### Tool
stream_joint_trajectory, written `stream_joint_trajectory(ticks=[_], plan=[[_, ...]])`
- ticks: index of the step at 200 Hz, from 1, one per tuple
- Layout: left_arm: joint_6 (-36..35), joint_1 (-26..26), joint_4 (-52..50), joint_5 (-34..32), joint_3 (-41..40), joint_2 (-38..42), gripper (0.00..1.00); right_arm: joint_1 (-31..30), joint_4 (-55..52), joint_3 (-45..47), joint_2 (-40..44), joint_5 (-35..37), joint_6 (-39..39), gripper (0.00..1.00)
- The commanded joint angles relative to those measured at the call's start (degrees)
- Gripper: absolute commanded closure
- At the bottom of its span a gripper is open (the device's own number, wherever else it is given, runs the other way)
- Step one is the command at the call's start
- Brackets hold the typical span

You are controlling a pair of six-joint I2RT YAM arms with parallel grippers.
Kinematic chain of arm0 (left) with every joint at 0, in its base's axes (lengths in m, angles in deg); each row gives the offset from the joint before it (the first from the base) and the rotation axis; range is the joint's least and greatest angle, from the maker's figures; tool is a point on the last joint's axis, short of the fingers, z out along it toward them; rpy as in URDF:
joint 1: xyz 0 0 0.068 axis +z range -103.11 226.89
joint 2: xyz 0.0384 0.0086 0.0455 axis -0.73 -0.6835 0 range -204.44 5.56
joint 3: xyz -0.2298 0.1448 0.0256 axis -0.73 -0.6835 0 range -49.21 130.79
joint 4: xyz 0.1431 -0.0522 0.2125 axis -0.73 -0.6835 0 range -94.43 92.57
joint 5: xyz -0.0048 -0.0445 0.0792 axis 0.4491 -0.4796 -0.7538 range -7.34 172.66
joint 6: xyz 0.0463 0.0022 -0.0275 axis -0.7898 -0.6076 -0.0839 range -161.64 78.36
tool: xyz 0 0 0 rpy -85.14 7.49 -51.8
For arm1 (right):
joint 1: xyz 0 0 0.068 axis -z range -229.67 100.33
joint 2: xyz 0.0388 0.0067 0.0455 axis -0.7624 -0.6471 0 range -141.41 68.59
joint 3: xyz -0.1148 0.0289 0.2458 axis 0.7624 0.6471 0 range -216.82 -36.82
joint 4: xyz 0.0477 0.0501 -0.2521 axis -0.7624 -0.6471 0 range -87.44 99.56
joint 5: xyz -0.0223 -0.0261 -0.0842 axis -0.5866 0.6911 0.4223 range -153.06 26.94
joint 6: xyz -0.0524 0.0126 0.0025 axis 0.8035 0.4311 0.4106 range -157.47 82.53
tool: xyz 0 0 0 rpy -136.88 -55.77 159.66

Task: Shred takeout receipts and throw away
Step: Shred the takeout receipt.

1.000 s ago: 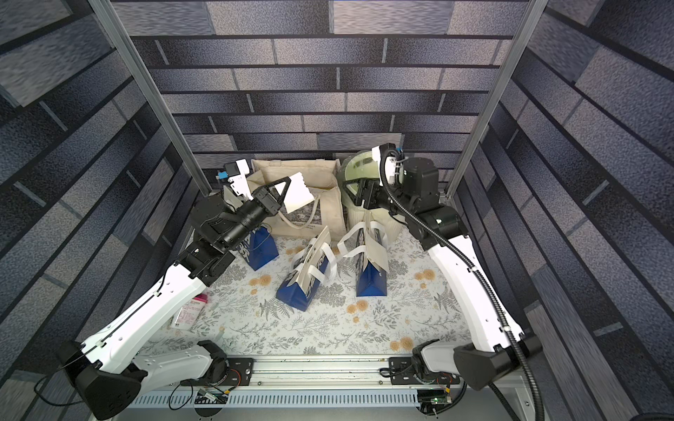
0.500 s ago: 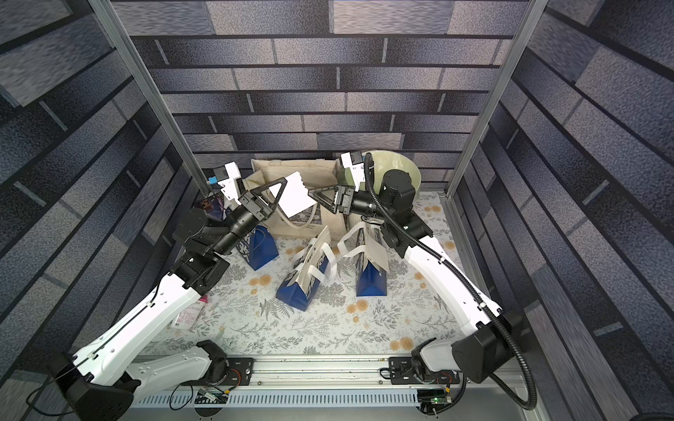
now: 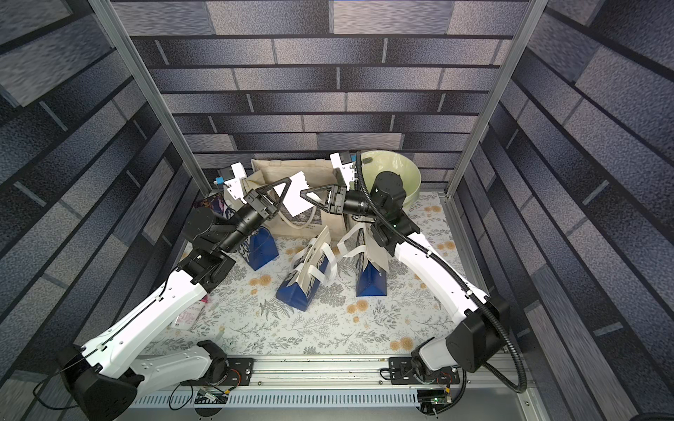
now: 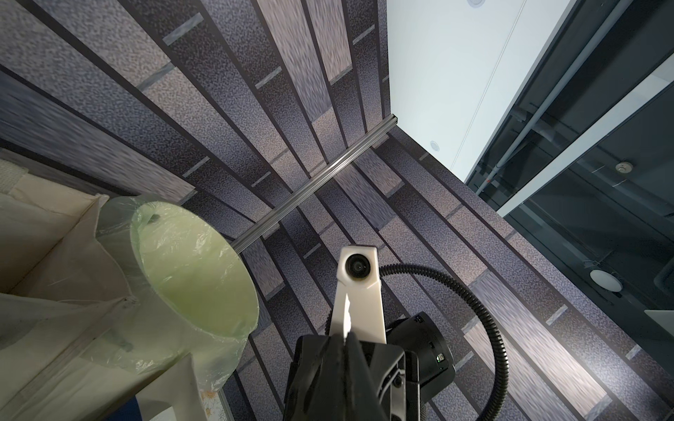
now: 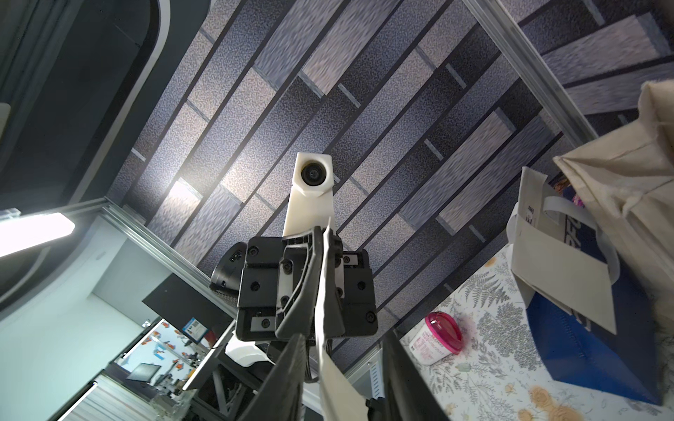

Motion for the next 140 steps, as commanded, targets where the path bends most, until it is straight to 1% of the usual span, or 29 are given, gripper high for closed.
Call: stream_joint_trajectory(ticks=[1,15,40,44,49,51,55,73,74,84,101,122,140], plan=[[0.8,0.2,2.3,-0.5,-0.1,0.3,1.0,-0.3,1.9,-1.6,-0.4,-0.8,-0.5,0.82],[0.9,0.2,2.4,-0.6,-0.4,0.4,1.0,-0.3,-0.7,-2.2,-0.5,0.3,1.0,1.0],[0.4,0.7,1.2,-0.4,-1.1,1.2,1.0,-0.3,-4.4,-2.6,0.0,1.5,3.9,1.0],[0.1,1.0,0.4,-0.4,-1.1,1.4,0.88,-0.3,-5.2,-2.8,0.0,1.5,4.6,1.0],[-0.1,1.5,-1.1,-0.5,-1.0,1.8,0.71,-0.4,-6.7,-3.1,0.2,1.6,5.7,1.0],[-0.2,1.7,-1.9,-0.6,-1.0,2.0,0.66,-0.4,-7.4,-3.2,0.3,1.7,6.3,1.0],[-0.6,2.2,-3.0,-0.6,-1.0,2.3,0.62,-0.3,-9.0,-3.7,0.5,1.8,7.5,1.0],[-2.9,5.8,-5.9,2.0,-1.3,3.7,0.47,-0.3,-18.9,-6.2,1.3,2.8,14.6,1.0],[-3.1,6.1,-6.2,2.2,-1.3,3.7,0.47,-0.3,-20.5,-6.7,1.4,2.9,16.1,1.0],[-4.4,8.5,-8.9,4.8,-0.8,4.1,0.42,-0.4,-27.8,-9.0,1.5,4.3,21.8,1.0],[-9.4,11.5,-13.9,10.9,1.4,4.0,0.33,-0.8,-44.3,-14.5,0.7,7.0,33.3,1.0],[-17.4,12.2,-20.7,18.8,5.6,2.8,0.2,-1.8,-58.9,-21.0,-1.6,7.6,42.9,1.0],[-23.1,12.1,-27.0,23.6,8.7,1.6,0.17,-3.0,-66.8,-25.0,-3.6,6.0,48.1,1.0]])
